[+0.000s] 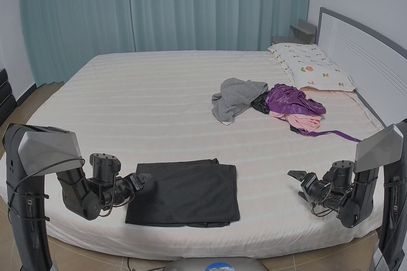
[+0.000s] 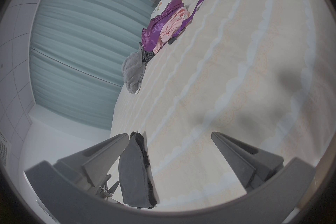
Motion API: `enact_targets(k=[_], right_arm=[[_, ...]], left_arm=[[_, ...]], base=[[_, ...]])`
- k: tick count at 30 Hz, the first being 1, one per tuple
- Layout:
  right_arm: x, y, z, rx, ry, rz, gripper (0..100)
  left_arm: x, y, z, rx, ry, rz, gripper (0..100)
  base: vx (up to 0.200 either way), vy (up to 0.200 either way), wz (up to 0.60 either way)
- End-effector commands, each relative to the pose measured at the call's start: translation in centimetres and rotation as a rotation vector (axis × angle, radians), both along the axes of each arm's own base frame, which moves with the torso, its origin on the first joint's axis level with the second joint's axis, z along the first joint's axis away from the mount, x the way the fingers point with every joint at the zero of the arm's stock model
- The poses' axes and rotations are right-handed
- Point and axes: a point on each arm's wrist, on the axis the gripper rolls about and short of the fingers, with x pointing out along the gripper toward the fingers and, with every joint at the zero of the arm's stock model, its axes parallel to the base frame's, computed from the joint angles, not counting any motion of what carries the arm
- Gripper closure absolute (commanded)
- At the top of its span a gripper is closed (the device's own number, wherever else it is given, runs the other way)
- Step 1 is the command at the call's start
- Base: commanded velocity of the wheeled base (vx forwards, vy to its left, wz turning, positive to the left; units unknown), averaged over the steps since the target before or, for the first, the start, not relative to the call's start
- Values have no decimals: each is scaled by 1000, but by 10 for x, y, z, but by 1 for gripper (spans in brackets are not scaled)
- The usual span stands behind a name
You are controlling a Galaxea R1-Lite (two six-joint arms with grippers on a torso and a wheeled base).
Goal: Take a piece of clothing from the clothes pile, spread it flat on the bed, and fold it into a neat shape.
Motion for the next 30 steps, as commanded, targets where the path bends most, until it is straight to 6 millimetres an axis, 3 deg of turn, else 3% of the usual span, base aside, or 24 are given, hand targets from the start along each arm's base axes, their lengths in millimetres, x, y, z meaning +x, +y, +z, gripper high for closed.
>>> enact_targets(k=[1,18,19,30], right_arm=[[-1,0,-1,-7,-5,6,0],[-2,2,-1,-9,-4,12,0],[-2,2,-1,-9,-4,12,0],[-2,2,-1,-8,-5,13,0]], left_arm=[[1,-5,-25,43,8,-31,0],[3,-5,-26,38,-16,-23,0],[3,-4,-26,37,-14,-23,100],[-1,-5,-26,18,-1,-8,100]], base=[[0,0,0],[0,0,0],[0,0,0],[0,0,0]])
